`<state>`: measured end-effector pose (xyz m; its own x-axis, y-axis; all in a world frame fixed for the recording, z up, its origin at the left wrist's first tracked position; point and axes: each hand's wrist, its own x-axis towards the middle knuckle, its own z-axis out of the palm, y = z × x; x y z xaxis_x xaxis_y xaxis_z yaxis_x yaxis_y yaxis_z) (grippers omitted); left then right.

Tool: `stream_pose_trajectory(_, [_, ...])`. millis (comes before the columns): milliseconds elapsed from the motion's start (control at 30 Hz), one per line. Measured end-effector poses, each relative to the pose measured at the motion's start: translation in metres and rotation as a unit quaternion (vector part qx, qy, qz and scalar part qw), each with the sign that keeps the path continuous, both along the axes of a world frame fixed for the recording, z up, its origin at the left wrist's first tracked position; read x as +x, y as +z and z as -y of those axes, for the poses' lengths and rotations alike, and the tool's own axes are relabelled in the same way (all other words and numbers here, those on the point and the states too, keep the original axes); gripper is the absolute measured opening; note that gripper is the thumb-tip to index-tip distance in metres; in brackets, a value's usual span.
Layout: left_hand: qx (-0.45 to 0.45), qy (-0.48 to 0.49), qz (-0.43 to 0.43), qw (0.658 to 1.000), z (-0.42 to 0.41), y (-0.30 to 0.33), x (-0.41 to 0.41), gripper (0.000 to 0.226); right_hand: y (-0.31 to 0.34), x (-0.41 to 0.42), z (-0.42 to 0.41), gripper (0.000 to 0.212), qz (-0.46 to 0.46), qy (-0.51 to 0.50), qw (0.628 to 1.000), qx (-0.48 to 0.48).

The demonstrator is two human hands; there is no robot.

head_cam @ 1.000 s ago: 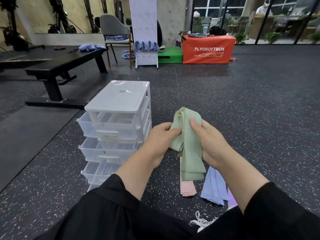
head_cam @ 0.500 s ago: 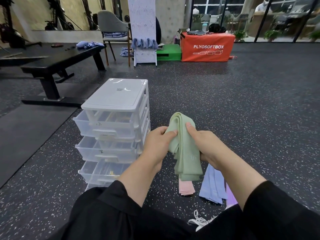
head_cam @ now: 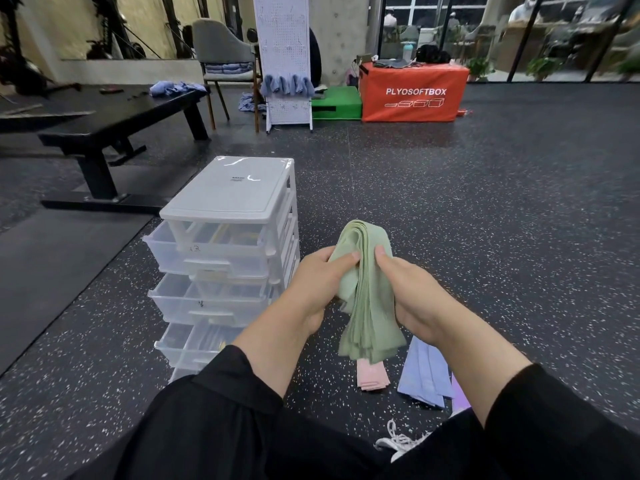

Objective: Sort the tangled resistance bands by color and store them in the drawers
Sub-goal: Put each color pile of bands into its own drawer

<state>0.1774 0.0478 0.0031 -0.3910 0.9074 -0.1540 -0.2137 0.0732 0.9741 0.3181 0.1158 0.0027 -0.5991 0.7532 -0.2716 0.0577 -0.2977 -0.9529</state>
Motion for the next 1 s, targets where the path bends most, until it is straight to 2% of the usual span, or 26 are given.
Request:
stream_pose_trajectory(200, [0.027, 0.028, -0.128, 0.991, 0.001, 0.003, -0.004, 0.013, 0.007, 0.002, 0.001, 0.048, 0.071, -0.036, 0.995, 0.059])
stream_pose_trajectory(333, [0.048, 0.085, -0.179, 0.979, 0.001, 0.007, -0.017, 0.021, 0.014, 0.004, 0.002, 0.048, 0.099, -0.055, 0.991, 0.072])
stream_pose_trajectory(467, [0.062, 0.107, -0.205, 0.971, 0.004, 0.013, -0.024, 0.029, 0.017, 0.006, 0.008, 0.043, 0.041, -0.007, 0.999, 0.027])
stream_pose_trajectory(633, [0.044, 0.098, -0.238, 0.965, 0.014, -0.007, -0.032, 0.020, 0.029, 0.000, 0.008, 0.036, -0.016, -0.029, 0.998, 0.057])
stream_pose_trajectory(733, [0.014, 0.072, -0.203, 0.976, 0.022, -0.033, -0.026, 0.007, 0.035, -0.010, 0.011, 0.047, -0.010, -0.028, 0.996, 0.079])
stream_pose_trajectory(833, [0.012, 0.035, -0.138, 0.990, 0.025, -0.051, -0.020, 0.026, 0.036, -0.018, 0.014, 0.052, 0.009, -0.021, 0.998, 0.064])
stream_pose_trajectory(900, [0.032, 0.030, -0.134, 0.990, 0.026, -0.051, -0.016, 0.033, 0.034, -0.019, 0.016, 0.050, 0.027, -0.005, 0.998, 0.057])
stream_pose_trajectory(1000, [0.041, 0.025, -0.123, 0.991, 0.026, -0.046, -0.013, 0.017, 0.029, -0.020, 0.017, 0.047, 0.049, 0.010, 0.998, 0.048])
